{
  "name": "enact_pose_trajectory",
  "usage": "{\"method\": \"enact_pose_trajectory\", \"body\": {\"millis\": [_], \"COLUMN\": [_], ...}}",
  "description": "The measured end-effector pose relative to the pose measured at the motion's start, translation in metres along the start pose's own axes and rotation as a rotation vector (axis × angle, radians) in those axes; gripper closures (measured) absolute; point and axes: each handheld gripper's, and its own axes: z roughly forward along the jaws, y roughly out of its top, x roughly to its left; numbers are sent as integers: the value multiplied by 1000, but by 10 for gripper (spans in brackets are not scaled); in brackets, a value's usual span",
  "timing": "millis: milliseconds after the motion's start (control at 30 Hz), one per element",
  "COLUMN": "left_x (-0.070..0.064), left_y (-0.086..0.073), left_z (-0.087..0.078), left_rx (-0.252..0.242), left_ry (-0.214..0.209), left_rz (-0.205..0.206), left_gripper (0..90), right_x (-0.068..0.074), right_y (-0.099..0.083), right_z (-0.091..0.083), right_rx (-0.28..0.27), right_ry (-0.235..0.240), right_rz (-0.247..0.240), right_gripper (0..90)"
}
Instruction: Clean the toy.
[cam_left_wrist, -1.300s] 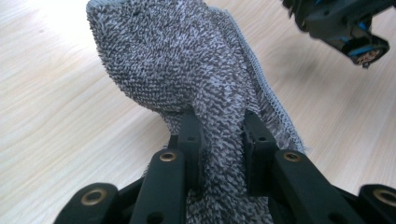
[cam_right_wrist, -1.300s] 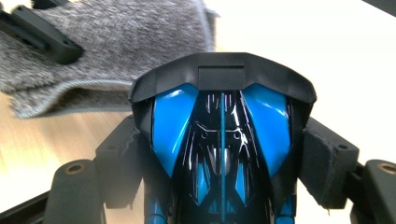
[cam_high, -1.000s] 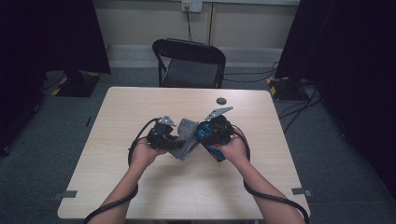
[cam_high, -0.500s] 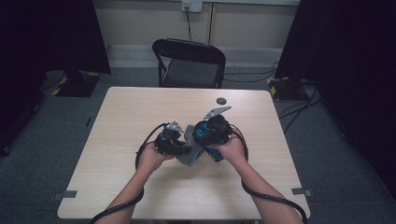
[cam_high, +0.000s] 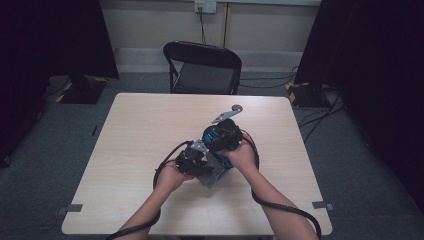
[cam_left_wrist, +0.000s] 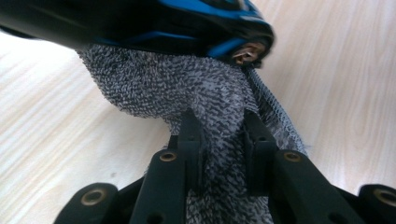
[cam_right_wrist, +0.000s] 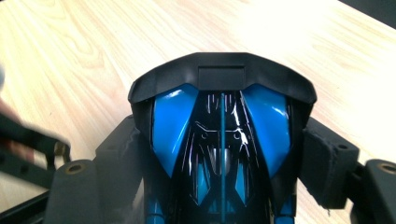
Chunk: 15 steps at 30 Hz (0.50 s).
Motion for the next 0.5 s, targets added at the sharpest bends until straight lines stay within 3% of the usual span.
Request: {"method": "enact_pose_trajectory", "body": {"millis": [267, 500], "left_x": [-9, -17], "left_y": [0, -2], "left_z": [6, 5], "left_rx": [10, 34], "left_ry": [-28, -43], "left_rz": [23, 74], "left_gripper": [733, 732], "right_x": [-4, -11], "right_y": [8, 11], "right_z": [0, -1], "right_rx": [-14, -20], "right_ry": [-12, -28], "right_rz": [31, 50], "right_gripper": [254, 254]}}
